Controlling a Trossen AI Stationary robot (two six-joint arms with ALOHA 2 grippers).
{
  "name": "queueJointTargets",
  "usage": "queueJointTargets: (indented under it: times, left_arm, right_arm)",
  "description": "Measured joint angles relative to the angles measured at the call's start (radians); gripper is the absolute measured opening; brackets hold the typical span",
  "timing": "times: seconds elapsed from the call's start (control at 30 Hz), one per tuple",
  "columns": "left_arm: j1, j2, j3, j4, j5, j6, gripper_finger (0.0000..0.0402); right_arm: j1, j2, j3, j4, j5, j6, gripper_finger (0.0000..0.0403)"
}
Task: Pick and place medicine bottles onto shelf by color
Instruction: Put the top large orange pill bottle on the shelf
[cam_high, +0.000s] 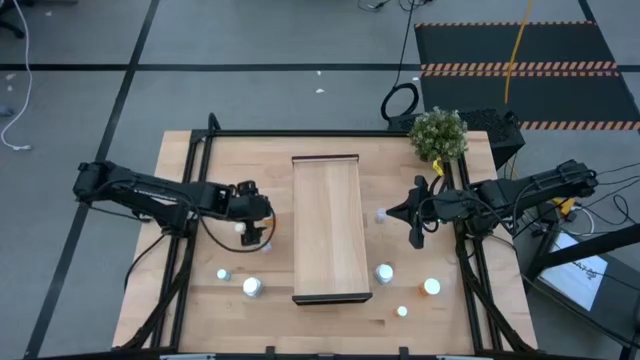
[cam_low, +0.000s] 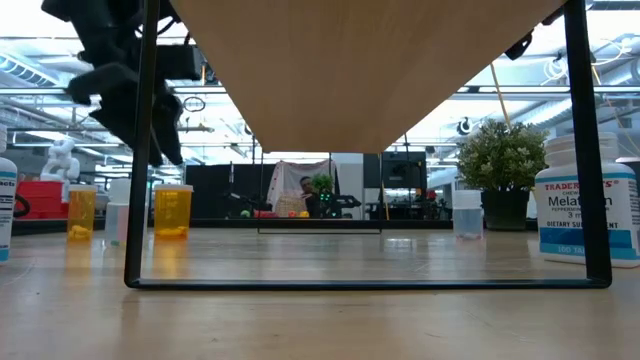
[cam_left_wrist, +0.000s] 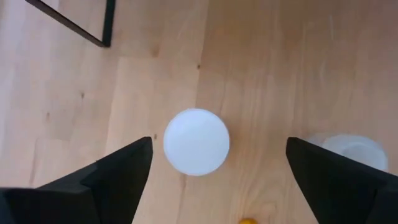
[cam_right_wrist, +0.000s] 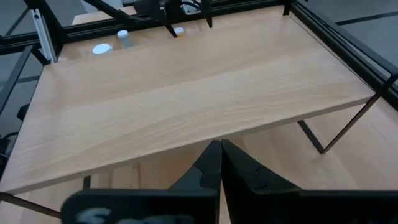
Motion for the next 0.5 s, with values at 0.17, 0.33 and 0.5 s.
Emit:
queueJointTargets:
  times: [0.17, 0.33, 0.5]
  left_arm:
    - [0.006, 0.060, 0.000, 0.006, -0.015, 0.013, 0.0366]
    - [0.034, 0.090, 0.000, 0.046, -0.059, 0.056, 0.0350]
    - [0.072, 0.090, 0.000, 0.082, -0.043, 0.060, 0.0335]
  right_arm:
    - [0.000, 0.000, 0.000, 0.014, 0.001, -0.007, 0.0000]
    - [0.000, 0.000, 0.000, 0.025, 0.001, -0.007, 0.0000]
    - [0.000, 0.000, 0.000, 0.028, 0.001, -0.008, 0.0000]
